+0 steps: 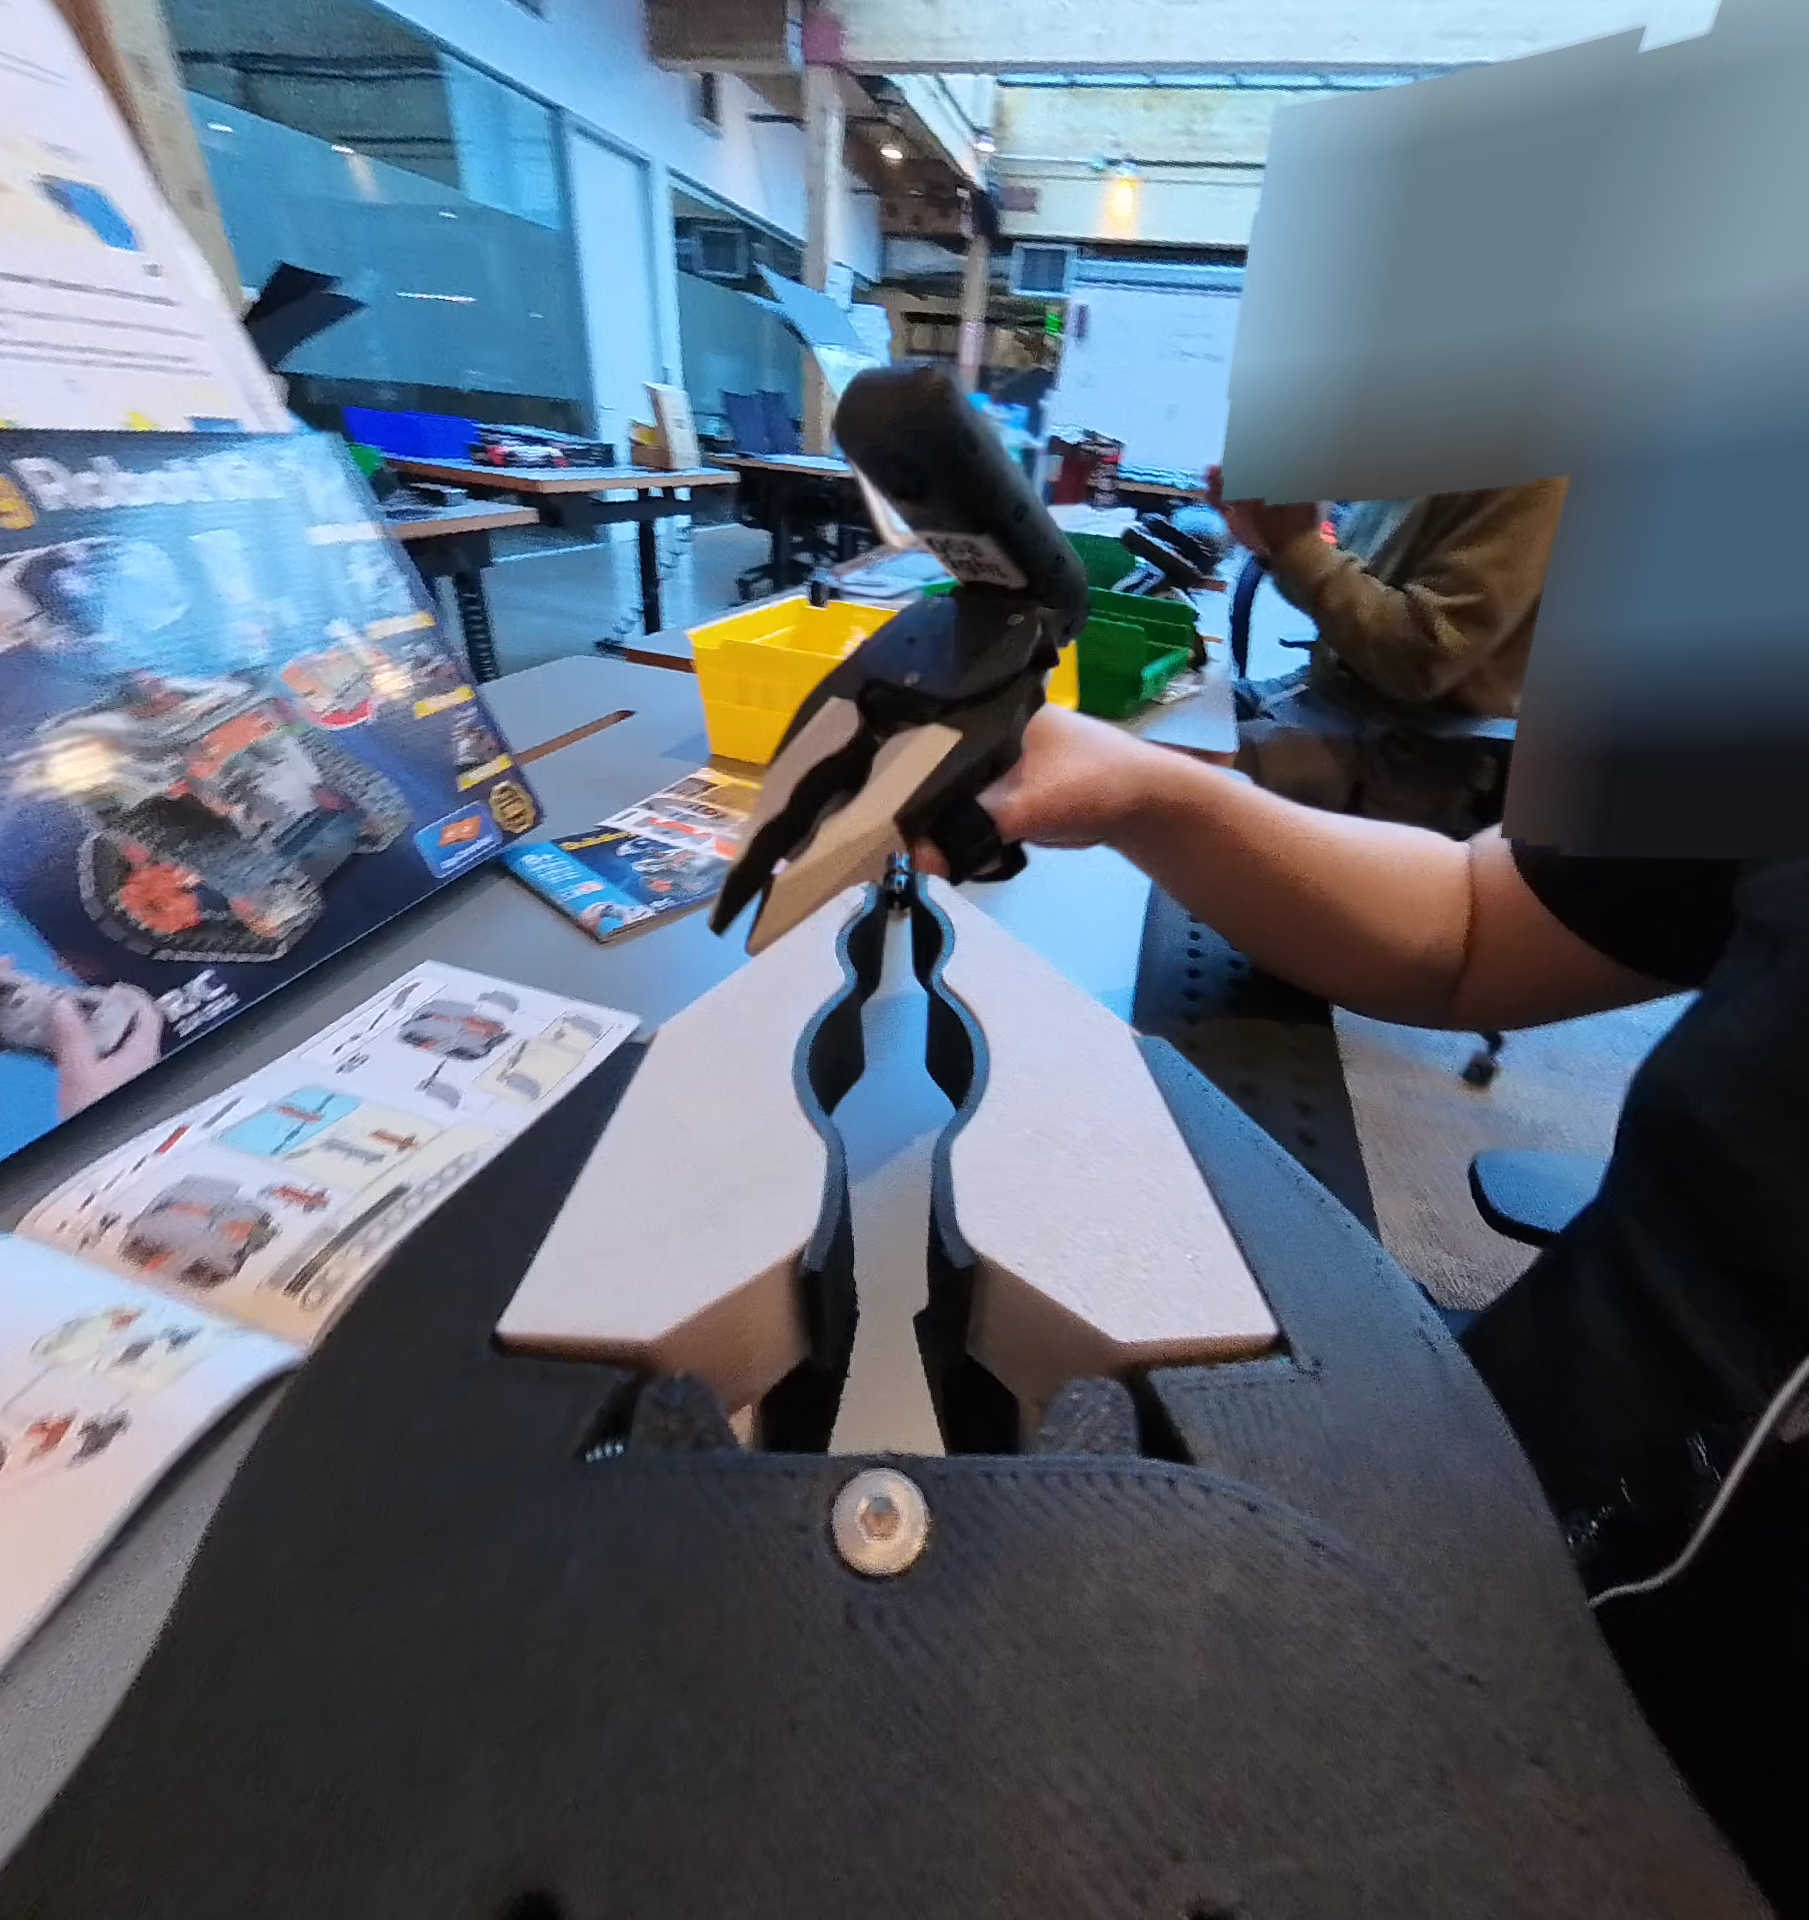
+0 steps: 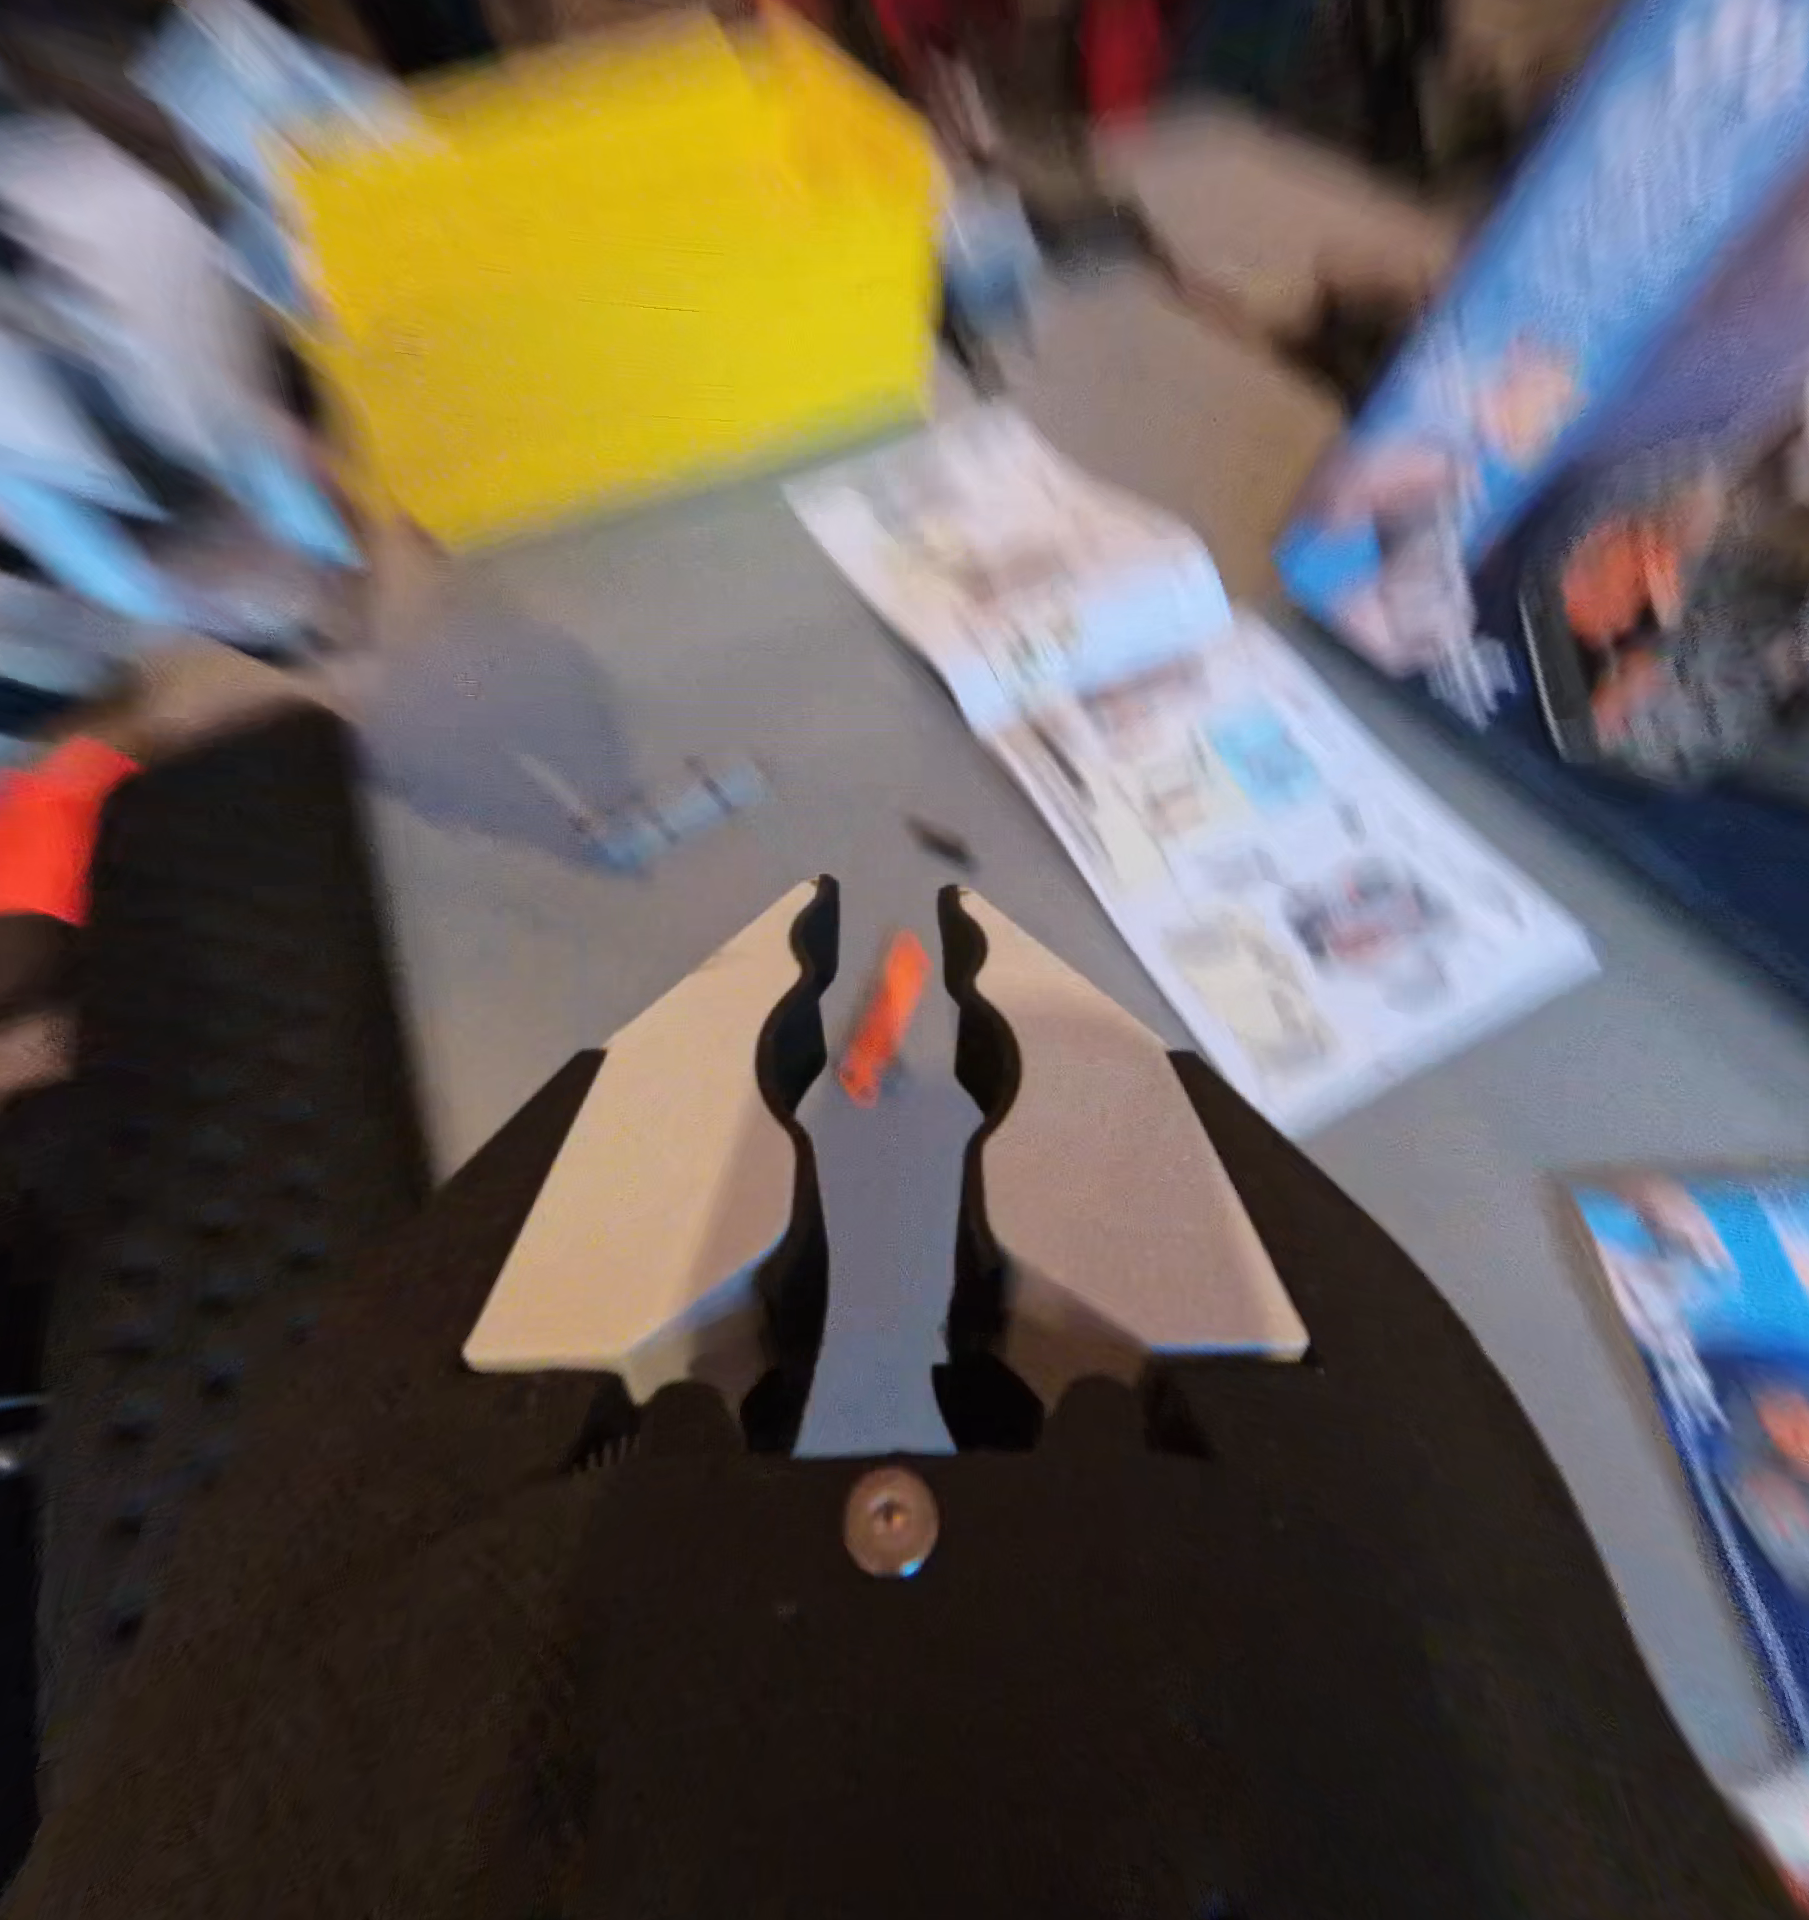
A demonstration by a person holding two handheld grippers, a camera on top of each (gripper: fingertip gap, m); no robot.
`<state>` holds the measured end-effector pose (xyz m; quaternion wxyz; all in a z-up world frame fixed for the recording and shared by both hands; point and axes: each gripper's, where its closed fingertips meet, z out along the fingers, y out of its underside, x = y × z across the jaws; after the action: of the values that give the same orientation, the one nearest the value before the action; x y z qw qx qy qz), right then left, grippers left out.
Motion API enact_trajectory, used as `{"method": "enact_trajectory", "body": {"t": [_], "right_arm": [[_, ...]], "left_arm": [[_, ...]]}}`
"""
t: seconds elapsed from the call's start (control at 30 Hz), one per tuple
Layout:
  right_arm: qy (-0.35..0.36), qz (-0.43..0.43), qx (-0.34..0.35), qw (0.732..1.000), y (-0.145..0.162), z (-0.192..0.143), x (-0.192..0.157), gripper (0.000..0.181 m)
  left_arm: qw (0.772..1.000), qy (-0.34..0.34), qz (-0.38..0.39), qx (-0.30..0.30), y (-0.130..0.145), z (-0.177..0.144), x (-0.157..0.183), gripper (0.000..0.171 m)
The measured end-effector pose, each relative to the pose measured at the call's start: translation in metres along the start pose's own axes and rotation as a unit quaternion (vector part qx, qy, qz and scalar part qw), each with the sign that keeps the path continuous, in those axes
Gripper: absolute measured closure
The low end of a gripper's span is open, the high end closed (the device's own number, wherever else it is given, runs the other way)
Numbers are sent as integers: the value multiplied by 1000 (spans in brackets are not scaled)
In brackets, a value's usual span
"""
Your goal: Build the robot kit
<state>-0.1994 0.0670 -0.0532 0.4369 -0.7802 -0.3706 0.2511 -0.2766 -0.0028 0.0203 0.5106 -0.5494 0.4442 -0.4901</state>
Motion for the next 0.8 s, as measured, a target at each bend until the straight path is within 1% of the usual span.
{"method": "enact_trajectory", "body": {"t": [0.03,0.07,0.1,0.13,0.17,0.23,0.3,0.4,0.5,0.63,0.8], "right_arm": [[30,11,-77,996,22,6,11,163],[30,24,-124,992,35,11,11,164],[20,43,-142,989,40,18,6,167],[6,63,-166,984,47,24,-1,175],[-2,69,-196,978,54,29,-6,176],[22,54,-257,965,70,33,-5,175],[26,59,-306,950,82,36,-7,167],[18,78,-343,936,91,43,-12,167],[39,79,-372,924,99,45,-9,166],[51,84,-388,916,103,48,-10,165],[64,86,-391,914,101,50,-6,164]], "left_arm": [[1000,-15,-6,2,2,-5,-2,171],[1000,-26,-13,4,4,-10,-2,171],[999,-33,-20,6,6,-14,-1,171],[999,-39,-26,7,8,-17,1,171],[999,-44,-31,7,10,-21,3,171],[998,-52,-39,6,12,-27,6,171],[997,-55,-47,1,15,-33,9,171],[997,-56,-57,0,16,-40,13,171],[997,-52,-59,5,15,-45,17,171],[997,-40,-64,12,14,-49,22,171],[997,-33,-66,13,15,-53,24,171]]}}
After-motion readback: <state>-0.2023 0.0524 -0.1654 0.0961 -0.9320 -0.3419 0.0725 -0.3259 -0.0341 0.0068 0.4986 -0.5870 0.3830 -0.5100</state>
